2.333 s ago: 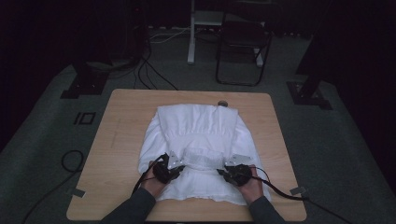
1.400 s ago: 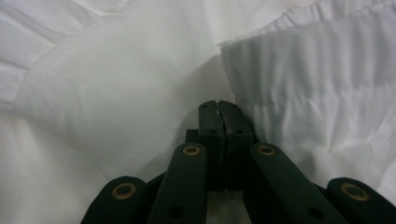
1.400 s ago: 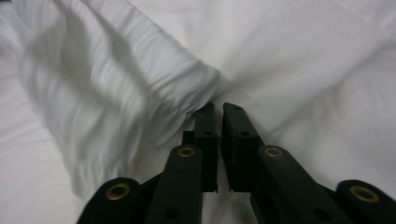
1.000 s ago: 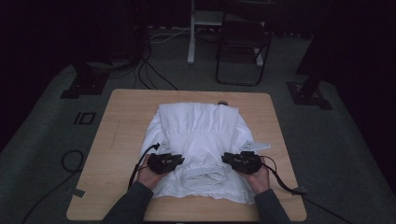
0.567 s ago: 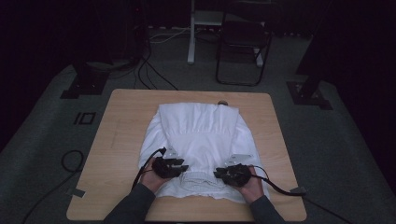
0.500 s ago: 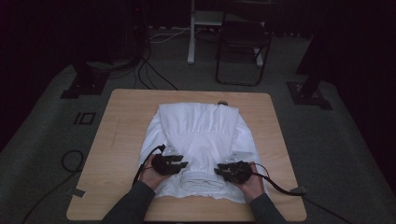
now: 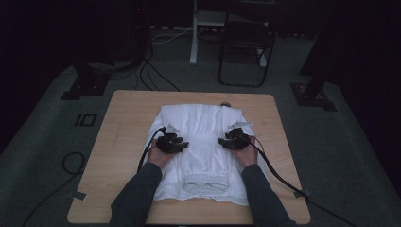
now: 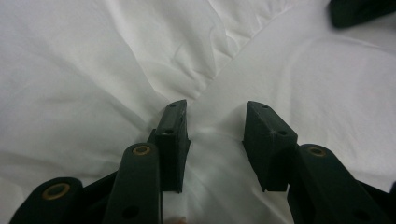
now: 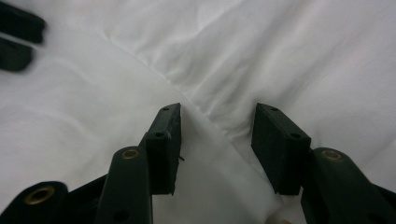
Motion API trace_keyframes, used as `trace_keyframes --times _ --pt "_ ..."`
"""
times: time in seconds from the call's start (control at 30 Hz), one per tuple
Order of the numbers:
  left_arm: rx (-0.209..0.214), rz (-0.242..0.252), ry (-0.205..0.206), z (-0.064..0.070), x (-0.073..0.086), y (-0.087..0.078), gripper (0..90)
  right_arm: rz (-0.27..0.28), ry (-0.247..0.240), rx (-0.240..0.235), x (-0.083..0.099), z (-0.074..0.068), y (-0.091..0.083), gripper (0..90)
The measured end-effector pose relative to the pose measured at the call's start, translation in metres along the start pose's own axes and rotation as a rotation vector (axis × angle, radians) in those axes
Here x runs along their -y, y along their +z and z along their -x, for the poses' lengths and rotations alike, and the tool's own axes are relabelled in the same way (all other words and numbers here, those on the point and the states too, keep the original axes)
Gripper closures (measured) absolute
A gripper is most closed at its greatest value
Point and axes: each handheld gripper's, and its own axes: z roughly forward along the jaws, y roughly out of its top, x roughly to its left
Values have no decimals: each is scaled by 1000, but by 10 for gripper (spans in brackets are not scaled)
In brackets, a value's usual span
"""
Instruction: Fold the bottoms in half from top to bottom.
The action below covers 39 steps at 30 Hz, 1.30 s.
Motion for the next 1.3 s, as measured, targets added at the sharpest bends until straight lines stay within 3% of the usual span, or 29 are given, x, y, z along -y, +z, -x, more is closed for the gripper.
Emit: trace_keyframes --times 0.03,0.1,0.23,0.27,0.43,0.47,0.5,0.53,0.63,0.67,0.77,0.8,0.83,0.87,0.9,0.93,0.97,1.0,1.03,1.07,1.1,1.13,1.17,1.2,1.3 --pt "6 3 -3 0 2 -1 599 -12 -3 5 4 -2 4 507" --pt "18 12 -5 1 7 -5 601 21 -41 34 12 -7 3 505" --pt "28 30 7 11 22 -15 602 45 -41 40 27 -17 -7 505" --pt "29 41 19 19 31 -22 602 56 -41 31 38 -24 -15 505" --pt "24 45 28 38 48 -35 602 54 -62 14 54 -39 -30 504" --pt "18 42 38 49 56 -42 601 55 -59 6 63 -46 -38 505" --pt "18 42 38 49 56 -42 601 55 -59 6 63 -46 -38 505" --pt "26 43 24 60 64 -49 600 56 -58 3 71 -54 -46 505" --pt "43 31 30 70 71 -56 598 55 -53 -4 80 -62 -53 504" --pt "55 -5 50 75 71 -63 586 56 -52 -12 85 -67 -58 504" --pt "58 14 40 72 63 -71 552 57 -56 -10 87 -70 -60 504" --pt "-7 85 38 61 49 -81 526 57 -53 -9 86 -70 -59 505" --pt "-7 85 38 61 49 -81 505 57 -53 -9 86 -70 -59 505" --pt "-82 150 8 40 29 -89 478 57 -47 -13 87 -70 -59 505" --pt "-82 150 8 40 29 -89 459 57 -47 -13 87 -70 -59 505" --pt "-173 172 -44 13 10 -88 436 58 -50 -11 87 -70 -59 506" --pt "-173 172 -44 13 10 -88 402 58 -50 -11 87 -70 -59 506" --pt "-196 154 -118 -16 -5 -79 363 57 -53 -8 86 -71 -59 506" --pt "-196 154 -118 -16 -5 -79 327 57 -53 -8 86 -71 -59 506" --pt "-241 122 -142 -37 -11 -63 308 55 -56 -6 86 -71 -59 505" --pt "-241 122 -142 -37 -11 -63 283 55 -56 -6 86 -71 -59 505" --pt "-277 67 -186 -56 -9 -45 270 57 -55 -8 86 -71 -59 505" --pt "-277 67 -186 -56 -9 -45 260 56 -55 -8 86 -71 -59 506" --pt "-277 25 -243 -70 -1 -31 251 57 -56 -8 86 -71 -59 505" --pt "-267 11 -276 -78 6 -24 210 57 -55 -8 86 -71 -59 505"
